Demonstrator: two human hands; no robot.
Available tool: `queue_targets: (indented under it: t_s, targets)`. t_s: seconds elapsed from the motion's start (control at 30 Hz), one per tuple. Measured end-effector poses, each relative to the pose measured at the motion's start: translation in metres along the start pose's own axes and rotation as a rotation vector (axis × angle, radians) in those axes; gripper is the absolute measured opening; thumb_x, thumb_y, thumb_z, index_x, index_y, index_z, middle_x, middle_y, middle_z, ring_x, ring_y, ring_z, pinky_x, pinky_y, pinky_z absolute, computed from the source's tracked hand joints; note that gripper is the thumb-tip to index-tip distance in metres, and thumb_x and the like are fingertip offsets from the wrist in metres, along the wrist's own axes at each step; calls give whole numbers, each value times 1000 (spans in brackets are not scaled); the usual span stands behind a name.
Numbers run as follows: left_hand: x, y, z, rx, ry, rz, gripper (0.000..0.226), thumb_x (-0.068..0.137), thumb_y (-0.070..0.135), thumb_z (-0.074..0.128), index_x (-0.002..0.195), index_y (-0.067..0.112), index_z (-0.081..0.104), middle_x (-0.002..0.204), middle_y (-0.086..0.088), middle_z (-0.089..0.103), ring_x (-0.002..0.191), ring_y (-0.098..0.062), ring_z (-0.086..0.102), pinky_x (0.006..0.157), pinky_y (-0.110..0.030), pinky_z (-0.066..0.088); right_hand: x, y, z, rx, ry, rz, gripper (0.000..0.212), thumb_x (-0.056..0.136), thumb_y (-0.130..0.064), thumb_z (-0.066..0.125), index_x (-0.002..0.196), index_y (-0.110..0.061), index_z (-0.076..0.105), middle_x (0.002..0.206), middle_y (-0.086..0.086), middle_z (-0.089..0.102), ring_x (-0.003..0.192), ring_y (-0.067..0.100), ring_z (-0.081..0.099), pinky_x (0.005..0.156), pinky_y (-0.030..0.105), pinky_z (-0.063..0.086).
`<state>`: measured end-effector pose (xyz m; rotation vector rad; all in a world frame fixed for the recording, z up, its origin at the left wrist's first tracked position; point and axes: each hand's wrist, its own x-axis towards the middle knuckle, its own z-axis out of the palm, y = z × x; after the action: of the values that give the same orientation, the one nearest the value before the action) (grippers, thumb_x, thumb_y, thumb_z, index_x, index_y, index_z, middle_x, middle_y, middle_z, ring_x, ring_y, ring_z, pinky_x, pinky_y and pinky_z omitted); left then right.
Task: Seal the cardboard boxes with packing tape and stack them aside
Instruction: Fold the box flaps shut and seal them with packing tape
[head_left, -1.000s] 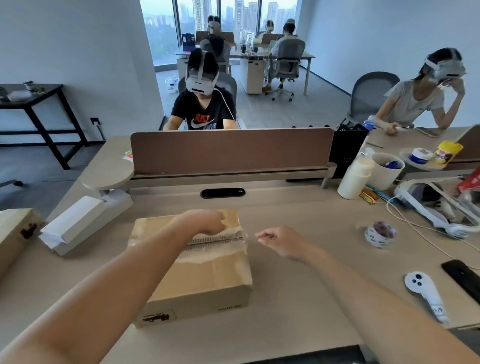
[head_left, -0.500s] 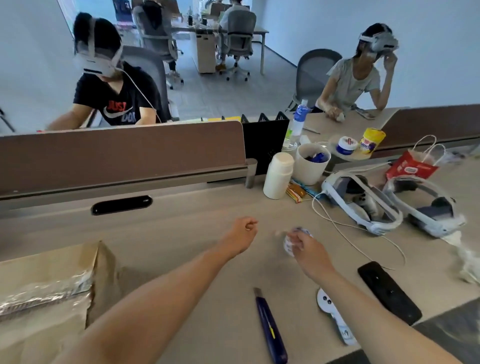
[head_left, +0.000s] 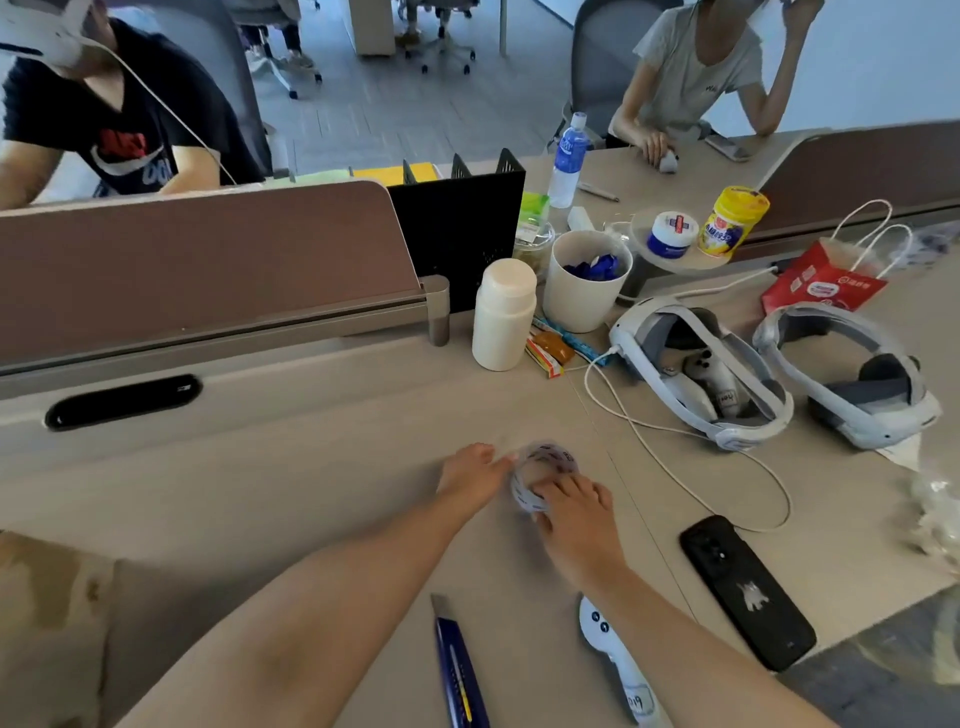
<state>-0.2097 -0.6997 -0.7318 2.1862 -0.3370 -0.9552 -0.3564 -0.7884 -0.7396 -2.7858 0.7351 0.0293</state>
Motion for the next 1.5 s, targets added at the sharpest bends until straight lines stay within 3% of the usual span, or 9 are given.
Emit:
queue_targets:
  t_s: [0.1,0.3,0.5,0.73,0.87,1.07,1.17,1.37,1.5]
  targets:
    - [4,1,11,-59,58,-59,25,91,42,66,94,18,74,91,-4,72,74,-12,60,65,-18,44,5,1,0,-26,-23,-5,30,95,-28,50,123,-28,61,120,-8,62,123,18,48,102,30,13]
    - [5,4,3,-70,68,-78,19,92,22,63,100,15,79,104,-5,75,101,-21,68,78,-19,47,13,5,-8,-72,-71,-11,29,96,-25,45,118,-33,62,114,-9,66,119,14,51,108,32,7]
    - [0,3,-16,36,6,-87,18,71,25,61,56,18,55,61,0,56,60,-20,53,55,-23,42,13,-3,-23,-61,-39,-66,35,91,-22,49,124,-30,60,118,-7,65,116,15,54,111,32,9]
    - [-22,-10,-92,306,-225,-26,16,81,25,65,86,12,73,82,-9,67,71,-24,58,63,-28,48,22,-32,-61,95,-223,-179,30,97,-15,47,122,-24,60,114,-4,67,106,16,54,116,26,13]
    - [-51,-18,-145,403,-292,-25,25,87,19,49,92,14,72,98,-8,74,72,-19,57,58,-24,44,32,-70,-82,294,-281,-238,16,93,-11,53,101,-14,67,109,-11,67,95,14,53,87,23,37]
    - [-108,-41,-241,457,-139,39,22,94,38,53,87,22,66,97,3,75,77,-17,65,68,-28,49,51,-165,-111,306,-284,-363,14,91,-12,52,88,-20,64,91,-7,67,88,13,59,65,13,41]
    - [-142,-61,-295,568,33,96,13,83,38,72,83,26,67,83,13,66,85,-15,65,80,-31,55,50,-226,-127,314,-257,-452,11,90,-14,53,86,-18,63,86,0,66,84,21,59,72,32,46]
    - [-218,-113,-408,446,217,45,12,85,12,71,86,21,78,71,11,73,67,-4,70,61,-16,54,19,-348,-150,385,-248,-619,13,91,-14,53,82,-21,60,84,-6,65,83,15,57,74,28,45]
    - [-274,-170,-477,367,278,12,4,82,21,79,84,22,76,75,9,74,71,-5,70,73,-26,58,-7,-430,-143,452,-285,-690,12,91,-16,54,83,-22,60,83,-7,66,81,13,58,75,31,45]
